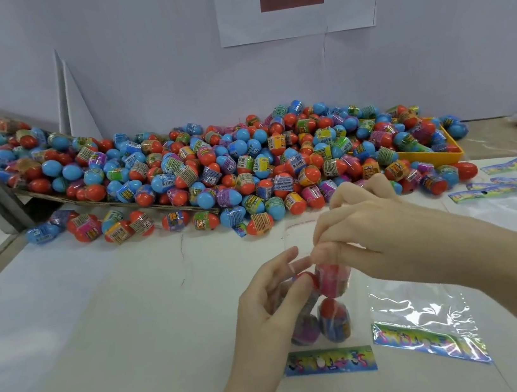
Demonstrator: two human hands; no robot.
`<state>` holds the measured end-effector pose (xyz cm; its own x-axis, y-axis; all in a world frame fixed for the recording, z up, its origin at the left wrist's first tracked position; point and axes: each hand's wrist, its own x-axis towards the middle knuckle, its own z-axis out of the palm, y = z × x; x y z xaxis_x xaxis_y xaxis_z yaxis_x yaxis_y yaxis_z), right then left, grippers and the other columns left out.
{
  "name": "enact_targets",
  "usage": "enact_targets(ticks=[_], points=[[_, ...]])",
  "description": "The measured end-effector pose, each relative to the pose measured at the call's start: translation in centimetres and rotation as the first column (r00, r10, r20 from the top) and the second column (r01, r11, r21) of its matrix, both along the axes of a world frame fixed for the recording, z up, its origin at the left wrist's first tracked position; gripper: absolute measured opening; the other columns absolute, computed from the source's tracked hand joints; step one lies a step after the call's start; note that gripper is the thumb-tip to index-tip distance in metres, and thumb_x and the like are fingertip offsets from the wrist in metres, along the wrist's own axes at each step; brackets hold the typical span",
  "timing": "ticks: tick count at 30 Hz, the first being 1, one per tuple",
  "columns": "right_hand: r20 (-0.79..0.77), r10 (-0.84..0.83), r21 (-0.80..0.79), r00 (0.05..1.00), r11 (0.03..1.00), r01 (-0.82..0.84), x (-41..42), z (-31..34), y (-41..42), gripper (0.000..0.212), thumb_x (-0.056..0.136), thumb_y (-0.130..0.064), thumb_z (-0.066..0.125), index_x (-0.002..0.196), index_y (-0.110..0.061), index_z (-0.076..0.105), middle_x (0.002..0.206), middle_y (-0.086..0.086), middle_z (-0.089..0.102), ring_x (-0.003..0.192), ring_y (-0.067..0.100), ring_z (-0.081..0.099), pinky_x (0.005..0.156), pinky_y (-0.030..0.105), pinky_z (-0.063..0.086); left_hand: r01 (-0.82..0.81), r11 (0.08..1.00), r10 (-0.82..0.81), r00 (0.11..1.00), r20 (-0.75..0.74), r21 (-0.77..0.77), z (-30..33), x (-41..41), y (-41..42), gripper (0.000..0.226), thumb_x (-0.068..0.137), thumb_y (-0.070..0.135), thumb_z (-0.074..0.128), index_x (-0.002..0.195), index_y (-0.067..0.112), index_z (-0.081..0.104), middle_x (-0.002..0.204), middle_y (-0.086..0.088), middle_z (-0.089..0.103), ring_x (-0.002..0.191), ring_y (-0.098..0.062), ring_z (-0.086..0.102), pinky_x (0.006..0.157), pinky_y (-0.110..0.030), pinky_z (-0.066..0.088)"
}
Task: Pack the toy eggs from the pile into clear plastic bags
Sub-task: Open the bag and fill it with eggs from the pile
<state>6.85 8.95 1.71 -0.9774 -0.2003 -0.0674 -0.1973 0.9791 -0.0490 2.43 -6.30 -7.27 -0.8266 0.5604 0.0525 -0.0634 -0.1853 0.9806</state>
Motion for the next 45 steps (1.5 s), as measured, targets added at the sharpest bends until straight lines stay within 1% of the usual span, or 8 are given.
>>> enact_targets(ticks=[3, 8, 13, 17, 29, 33, 38, 45], points=[[0.09, 0.007, 0.011, 0.996, 1.0, -0.008, 0.2, 0.2, -0.1, 0.076, 0.056, -0.084, 0.031, 0.111, -0.039, 0.057, 0.103, -0.027, 0.051, 0.088, 0.005, 0.016, 0.065, 0.027, 0.01, -0.004, 1.0, 0.004, 1.0, 0.008, -0.019, 0.0, -0.3, -0.2, 0.025, 0.085, 0.006, 0.057, 0.102, 0.024, 0.062, 0.09, 0.014, 0.073, 0.084, 0.0, 0.067, 0.066, -0.011, 0.049], [0.123, -0.027, 0.061, 0.992, 0.998, 0.02, -0.1, -0.6, -0.2, 0.047, 0.075, -0.054, 0.065, 0.118, -0.041, 0.051, 0.108, -0.024, 0.048, 0.096, 0.007, 0.02, 0.071, 0.032, 0.013, 0.094, 0.993, -0.089, 0.994, 0.06, -0.075, -0.3, -0.7, -0.7, 0.039, 0.068, 0.024, 0.073, 0.105, 0.029, 0.061, 0.095, 0.018, 0.071, 0.088, 0.003, 0.065, 0.067, -0.013, 0.051], [0.11, -0.023, 0.02, 0.994, 1.0, 0.021, 0.0, -1.3, 0.1, 0.04, 0.075, -0.05, 0.066, 0.112, -0.04, 0.053, 0.106, -0.024, 0.049, 0.096, 0.004, 0.019, 0.078, 0.033, 0.015, 0.161, 0.944, -0.16, 0.987, 0.029, -0.286, -0.5, -0.9, -0.5, 0.054, 0.056, 0.021, 0.086, 0.104, 0.023, 0.063, 0.094, 0.007, 0.071, 0.086, -0.006, 0.068, 0.076, -0.023, 0.055], [0.111, -0.017, 0.02, 0.994, 1.0, 0.015, 0.2, -1.4, 0.1, 0.035, 0.075, -0.051, 0.066, 0.106, -0.042, 0.052, 0.104, -0.025, 0.047, 0.098, 0.003, 0.018, 0.083, 0.033, 0.014, 0.175, 0.949, -0.167, 0.985, 0.051, -0.264, -0.3, -1.1, -0.2, 0.026, 0.066, 0.004, 0.08, 0.081, 0.021, 0.067, 0.068, 0.009, 0.07, 0.065, -0.003, 0.066, 0.059, -0.015, 0.05], [0.054, 0.024, -0.221, 0.998, 0.975, -0.012, 0.7, -2.3, 0.7, 0.031, 0.081, -0.049, 0.061, 0.109, -0.055, 0.05, 0.105, -0.031, 0.036, 0.106, -0.003, 0.027, 0.09, 0.027, 0.016, 0.054, 0.987, -0.036, 0.992, 0.121, -0.152, -0.3, -0.9, -0.5, 0.034, 0.065, 0.001, 0.077, 0.092, 0.019, 0.067, 0.078, 0.0, 0.072, 0.069, -0.011, 0.068, 0.058, -0.019, 0.052], [-0.297, -0.427, -0.773, 0.854, 0.632, 0.047, 1.4, -3.7, 0.3, 0.07, 0.057, -0.058, 0.075, 0.119, -0.051, 0.042, 0.119, -0.024, 0.047, 0.106, -0.007, 0.048, 0.092, 0.013, 0.035, 0.025, 0.993, -0.013, 0.995, 0.099, -0.112, -0.1, -0.9, -0.5, 0.033, 0.064, 0.0, 0.077, 0.09, 0.016, 0.065, 0.072, 0.004, 0.072, 0.065, -0.008, 0.068, 0.057, -0.016, 0.051], [0.351, -0.384, -0.908, 0.854, 0.085, 0.411, 2.1, -6.5, -1.1, 0.087, 0.038, -0.044, 0.082, 0.118, -0.036, 0.05, 0.109, -0.008, 0.065, 0.091, 0.007, 0.066, 0.077, 0.025, 0.054, 0.069, 0.991, -0.056, 0.992, 0.113, -0.118, -0.1, -0.9, -0.6, 0.052, 0.045, 0.031, 0.078, 0.094, 0.02, 0.066, 0.078, 0.004, 0.073, 0.07, -0.008, 0.069, 0.057, -0.019, 0.053], [0.374, -0.315, -0.925, 0.872, -0.063, 0.374, 2.2, -7.2, -0.9, 0.028, 0.055, -0.021, 0.086, 0.08, -0.019, 0.075, 0.076, 0.005, 0.071, 0.065, 0.01, 0.065, 0.059, 0.013, 0.048, 0.023, 0.997, -0.015, 0.994, 0.11, -0.074, 0.4, -1.5, -0.8, 0.039, 0.059, 0.047, 0.07, 0.092, 0.025, 0.069, 0.091, 0.014, 0.071, 0.085, 0.001, 0.066, 0.065, -0.011, 0.05]])
